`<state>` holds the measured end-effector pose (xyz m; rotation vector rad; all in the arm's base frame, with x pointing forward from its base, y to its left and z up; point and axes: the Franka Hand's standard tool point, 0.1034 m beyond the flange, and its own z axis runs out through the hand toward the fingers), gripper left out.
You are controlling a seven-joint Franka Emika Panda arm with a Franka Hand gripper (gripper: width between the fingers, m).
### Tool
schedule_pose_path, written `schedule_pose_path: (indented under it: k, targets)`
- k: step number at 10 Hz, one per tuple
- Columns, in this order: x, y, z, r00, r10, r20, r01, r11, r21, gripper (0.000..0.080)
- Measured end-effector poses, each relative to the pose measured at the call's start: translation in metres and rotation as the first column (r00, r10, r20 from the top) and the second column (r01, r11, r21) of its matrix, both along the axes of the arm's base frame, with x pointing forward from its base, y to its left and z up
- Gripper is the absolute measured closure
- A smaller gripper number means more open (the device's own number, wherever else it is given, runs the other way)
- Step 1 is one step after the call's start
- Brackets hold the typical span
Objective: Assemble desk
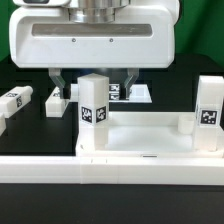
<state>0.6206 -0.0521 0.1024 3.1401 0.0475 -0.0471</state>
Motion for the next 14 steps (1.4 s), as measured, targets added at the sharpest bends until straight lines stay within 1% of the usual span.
schedule_pose_path:
  k: [2, 3, 5, 6, 7, 8, 9, 10, 11, 12, 14]
  targets:
    - [0.0, -0.0002, -0.0001, 0.977, 0.215, -0.002, -0.215, 0.977, -0.001, 0.0151]
    - [0.0, 0.0003, -0.0001, 0.963, 0.27, -0.003, -0.27, 0.963, -0.001, 0.0151]
    - [0.0005, -0.0006, -0.0002, 0.895, 0.447, -0.01, -0.447, 0.895, -0.012, 0.0151]
    - [0.0001, -0.0022, -0.0002, 0.875, 0.483, -0.011, -0.483, 0.875, -0.01, 0.0151]
    - [-0.0005, -0.0048, -0.0002, 0.834, 0.551, -0.016, -0.551, 0.834, -0.004, 0.0151]
    - [-0.0006, -0.0045, -0.0005, 0.848, 0.53, -0.016, -0.531, 0.848, -0.005, 0.0265]
    - [-0.0006, -0.0046, -0.0005, 0.848, 0.53, -0.016, -0.53, 0.848, -0.005, 0.0398]
    - [-0.0007, -0.0046, -0.0006, 0.849, 0.528, -0.016, -0.528, 0.849, -0.005, 0.0398]
    - [-0.0008, -0.0046, -0.0007, 0.86, 0.511, -0.016, -0.511, 0.86, -0.005, 0.0511]
    - [-0.0008, -0.0046, -0.0008, 0.86, 0.51, -0.016, -0.51, 0.86, -0.005, 0.0511]
    - [-0.0009, -0.0037, -0.001, 0.923, 0.383, -0.014, -0.384, 0.923, -0.009, 0.0511]
